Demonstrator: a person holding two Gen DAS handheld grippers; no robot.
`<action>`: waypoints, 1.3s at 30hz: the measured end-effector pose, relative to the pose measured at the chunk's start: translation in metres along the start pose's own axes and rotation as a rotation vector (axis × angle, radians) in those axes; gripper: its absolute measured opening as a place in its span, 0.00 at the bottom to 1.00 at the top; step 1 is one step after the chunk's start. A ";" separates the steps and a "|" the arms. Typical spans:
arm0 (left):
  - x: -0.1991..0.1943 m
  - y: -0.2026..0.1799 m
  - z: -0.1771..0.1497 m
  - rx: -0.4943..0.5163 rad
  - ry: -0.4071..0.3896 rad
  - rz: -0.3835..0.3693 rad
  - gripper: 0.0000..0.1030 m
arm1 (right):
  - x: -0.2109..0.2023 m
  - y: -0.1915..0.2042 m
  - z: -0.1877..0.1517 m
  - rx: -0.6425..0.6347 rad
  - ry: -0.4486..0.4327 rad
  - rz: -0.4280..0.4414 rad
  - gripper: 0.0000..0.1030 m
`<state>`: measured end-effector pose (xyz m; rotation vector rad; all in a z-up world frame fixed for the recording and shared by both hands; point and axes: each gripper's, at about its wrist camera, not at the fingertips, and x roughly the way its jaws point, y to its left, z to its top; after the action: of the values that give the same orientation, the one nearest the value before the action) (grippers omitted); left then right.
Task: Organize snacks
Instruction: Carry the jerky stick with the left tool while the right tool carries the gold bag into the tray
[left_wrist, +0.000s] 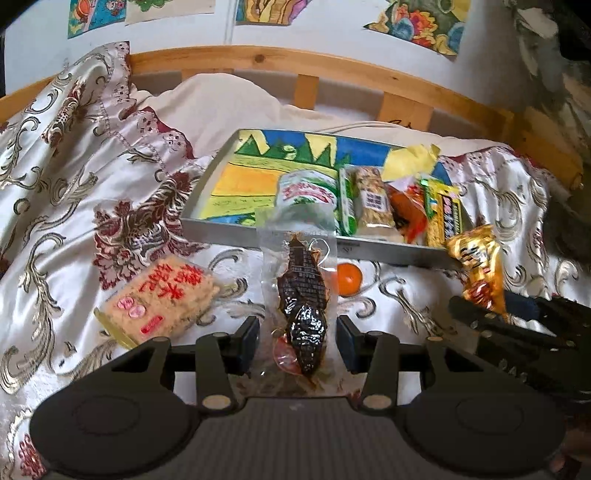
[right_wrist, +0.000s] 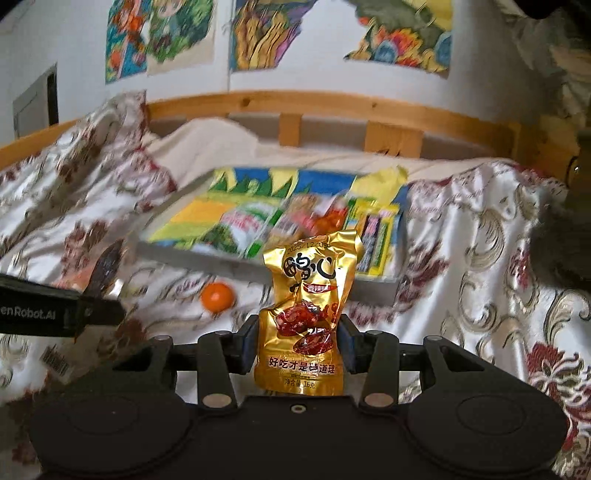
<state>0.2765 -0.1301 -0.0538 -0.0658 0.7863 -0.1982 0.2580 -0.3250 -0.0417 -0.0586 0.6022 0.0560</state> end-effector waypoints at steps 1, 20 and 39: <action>0.000 0.000 0.005 0.007 -0.005 0.008 0.48 | 0.002 -0.002 0.003 0.003 -0.026 -0.006 0.44; 0.060 0.039 0.131 -0.066 -0.190 0.099 0.48 | 0.079 0.032 0.076 -0.043 -0.453 0.063 0.44; 0.154 0.048 0.117 -0.092 -0.085 0.107 0.48 | 0.157 0.045 0.066 -0.018 -0.254 0.055 0.45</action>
<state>0.4727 -0.1156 -0.0850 -0.1176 0.7118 -0.0570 0.4210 -0.2696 -0.0786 -0.0516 0.3493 0.1200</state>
